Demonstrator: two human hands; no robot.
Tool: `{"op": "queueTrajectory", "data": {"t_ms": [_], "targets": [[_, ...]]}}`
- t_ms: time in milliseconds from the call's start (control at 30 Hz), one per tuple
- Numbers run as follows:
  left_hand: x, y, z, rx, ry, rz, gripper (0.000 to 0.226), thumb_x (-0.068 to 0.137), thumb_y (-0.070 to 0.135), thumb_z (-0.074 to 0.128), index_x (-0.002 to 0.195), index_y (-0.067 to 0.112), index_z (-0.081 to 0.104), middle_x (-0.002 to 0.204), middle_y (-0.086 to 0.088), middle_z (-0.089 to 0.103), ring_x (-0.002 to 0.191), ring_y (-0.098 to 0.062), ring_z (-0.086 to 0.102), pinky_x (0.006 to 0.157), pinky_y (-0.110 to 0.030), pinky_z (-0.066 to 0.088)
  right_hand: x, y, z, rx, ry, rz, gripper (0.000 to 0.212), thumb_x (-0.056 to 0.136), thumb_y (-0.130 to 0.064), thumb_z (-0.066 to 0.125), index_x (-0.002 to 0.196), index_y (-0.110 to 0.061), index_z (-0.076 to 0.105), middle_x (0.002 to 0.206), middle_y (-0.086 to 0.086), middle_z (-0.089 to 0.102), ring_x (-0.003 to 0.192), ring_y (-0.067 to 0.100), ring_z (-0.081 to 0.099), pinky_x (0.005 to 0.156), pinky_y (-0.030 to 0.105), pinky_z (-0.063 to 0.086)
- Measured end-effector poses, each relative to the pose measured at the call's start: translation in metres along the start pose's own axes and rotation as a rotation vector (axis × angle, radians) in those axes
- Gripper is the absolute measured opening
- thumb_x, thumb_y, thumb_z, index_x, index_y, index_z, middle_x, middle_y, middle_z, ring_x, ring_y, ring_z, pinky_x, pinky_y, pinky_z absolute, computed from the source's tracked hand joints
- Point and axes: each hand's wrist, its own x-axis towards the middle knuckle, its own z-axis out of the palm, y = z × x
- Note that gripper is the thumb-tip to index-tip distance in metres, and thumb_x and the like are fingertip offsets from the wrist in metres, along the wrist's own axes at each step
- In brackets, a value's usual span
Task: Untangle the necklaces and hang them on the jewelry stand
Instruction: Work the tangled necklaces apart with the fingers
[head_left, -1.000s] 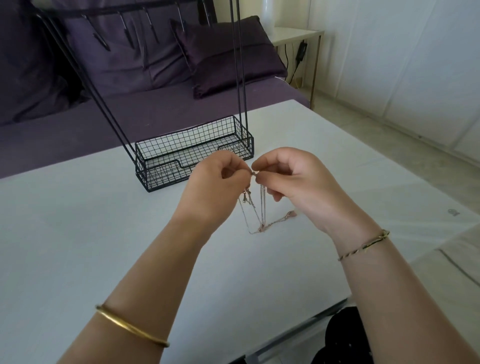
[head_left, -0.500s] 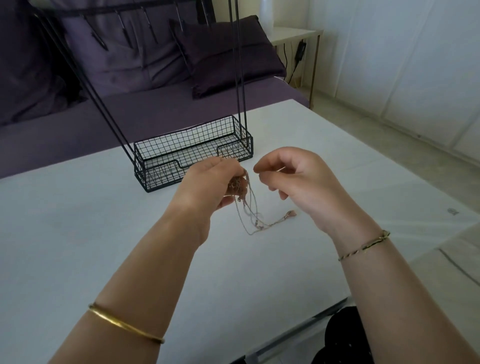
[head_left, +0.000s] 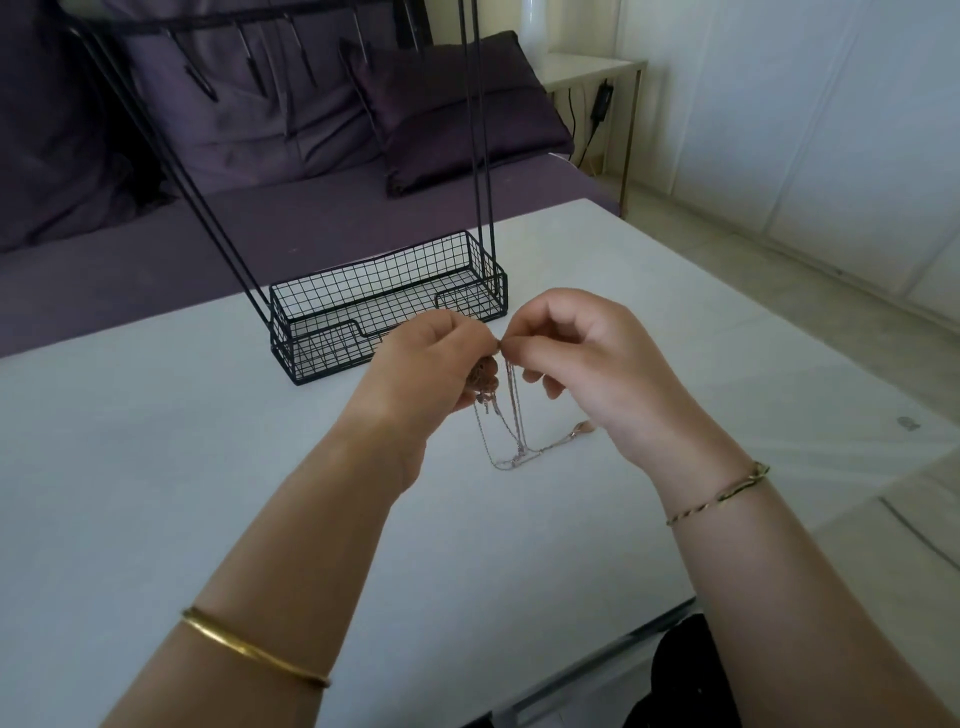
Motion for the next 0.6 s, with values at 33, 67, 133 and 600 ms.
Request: {"op": "queueTrajectory", "data": {"t_ms": [33,67,133,600], "targets": [[-0.0001,-0.0004,-0.0001,0.016,-0.016,0.003,0.018,0.089,0.011,0.056,0.071,0.013,0.057,0.06,0.004,0.057,0.061,-0.012,0.054,0.084,-0.038,0.052,0.0001,0.0,-0.0002,0.01,-0.003,0.011,0.015,0.08,-0.005,0.064,0.071,-0.017,0.063,0.065,-0.003,0.059,0.061,0.007,0.054,0.054,0.022,0.042],[-0.0008,-0.0006,-0.0003,0.04,-0.032,0.007,0.017,0.088,0.011,0.056,0.072,0.013,0.057,0.06,0.004,0.057,0.062,-0.012,0.055,0.086,-0.039,0.052,0.0003,0.0001,-0.0005,0.009,-0.009,0.019,0.016,0.081,-0.005,0.063,0.071,-0.017,0.063,0.065,-0.005,0.06,0.061,0.006,0.055,0.054,0.022,0.042],[-0.002,-0.0012,-0.0007,0.118,-0.041,0.043,0.014,0.087,0.009,0.056,0.073,0.013,0.058,0.061,0.004,0.058,0.064,-0.013,0.054,0.089,-0.043,0.051,0.0004,0.0003,0.0001,0.002,-0.022,0.031,0.018,0.082,-0.004,0.061,0.07,-0.018,0.063,0.065,-0.007,0.06,0.062,0.006,0.055,0.053,0.021,0.042],[-0.0036,0.0018,0.0019,0.028,-0.108,-0.034,0.021,0.091,0.012,0.051,0.07,0.01,0.052,0.063,0.001,0.051,0.055,-0.01,0.051,0.071,-0.031,0.046,0.0031,-0.0008,0.0002,0.213,0.004,0.213,0.022,0.078,0.0,0.055,0.062,-0.014,0.061,0.062,0.001,0.057,0.056,0.011,0.053,0.054,0.024,0.038]]}}
